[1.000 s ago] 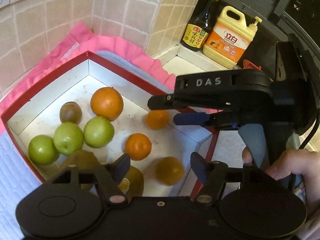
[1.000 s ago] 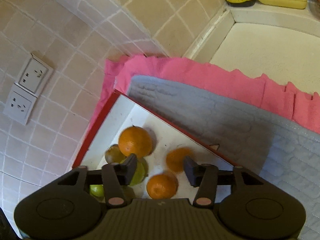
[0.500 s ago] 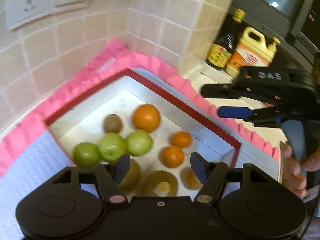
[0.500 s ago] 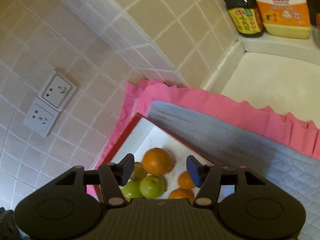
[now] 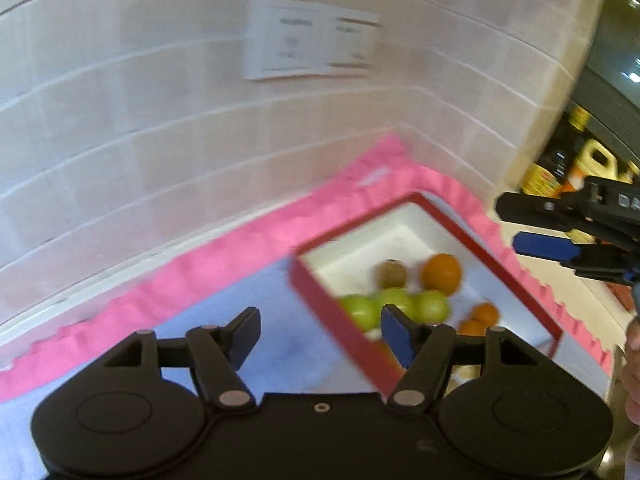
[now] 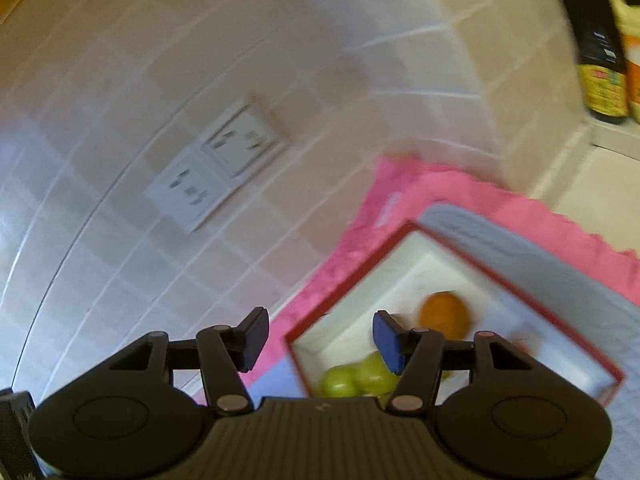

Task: Organize fruits
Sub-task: 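Move both open tools back to the last two tangerines on the mat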

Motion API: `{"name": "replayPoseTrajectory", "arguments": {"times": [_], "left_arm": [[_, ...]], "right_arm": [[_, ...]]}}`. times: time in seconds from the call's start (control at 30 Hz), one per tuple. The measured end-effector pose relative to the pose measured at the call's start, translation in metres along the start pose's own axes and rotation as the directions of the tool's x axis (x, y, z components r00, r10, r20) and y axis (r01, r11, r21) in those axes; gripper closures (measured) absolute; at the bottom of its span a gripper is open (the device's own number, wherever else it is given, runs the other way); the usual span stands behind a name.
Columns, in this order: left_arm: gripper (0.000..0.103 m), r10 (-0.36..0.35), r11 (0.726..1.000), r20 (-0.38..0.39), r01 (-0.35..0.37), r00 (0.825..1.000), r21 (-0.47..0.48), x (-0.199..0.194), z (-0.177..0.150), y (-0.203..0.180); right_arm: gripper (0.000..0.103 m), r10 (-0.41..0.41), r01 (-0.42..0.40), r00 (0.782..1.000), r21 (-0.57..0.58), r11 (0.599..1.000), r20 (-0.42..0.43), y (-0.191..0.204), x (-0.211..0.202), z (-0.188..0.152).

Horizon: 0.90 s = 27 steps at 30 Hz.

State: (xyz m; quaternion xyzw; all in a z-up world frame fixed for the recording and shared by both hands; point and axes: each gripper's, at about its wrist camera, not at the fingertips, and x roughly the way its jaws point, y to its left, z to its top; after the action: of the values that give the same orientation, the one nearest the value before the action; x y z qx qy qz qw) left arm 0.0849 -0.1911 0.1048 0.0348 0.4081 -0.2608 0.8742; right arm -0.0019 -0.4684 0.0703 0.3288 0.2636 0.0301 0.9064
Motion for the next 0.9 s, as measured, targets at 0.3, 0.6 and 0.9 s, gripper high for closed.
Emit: {"name": "replayPoseTrajectory", "arguments": {"times": [0.3,0.6,0.9], "left_arm": [[0.024,0.181,0.973,0.019,-0.177,0.983,-0.150,-0.048,-0.026,0.110],[0.024,0.270,0.935,-0.038,-0.271,0.962,-0.227,-0.056,-0.066,0.195],[0.030,0.246,0.948,-0.088,-0.258,0.965,-0.186,-0.026,-0.099,0.218]], "right_arm": [[0.043,0.123,-0.137,0.987,-0.148,0.980,-0.100,0.085,0.039,-0.024],[0.048,0.213,-0.257,0.925,-0.105,0.961,-0.316,0.146,0.116,-0.059],[0.058,0.168,-0.240,0.814,-0.057,0.969,-0.556,0.181,0.215,-0.126]]}}
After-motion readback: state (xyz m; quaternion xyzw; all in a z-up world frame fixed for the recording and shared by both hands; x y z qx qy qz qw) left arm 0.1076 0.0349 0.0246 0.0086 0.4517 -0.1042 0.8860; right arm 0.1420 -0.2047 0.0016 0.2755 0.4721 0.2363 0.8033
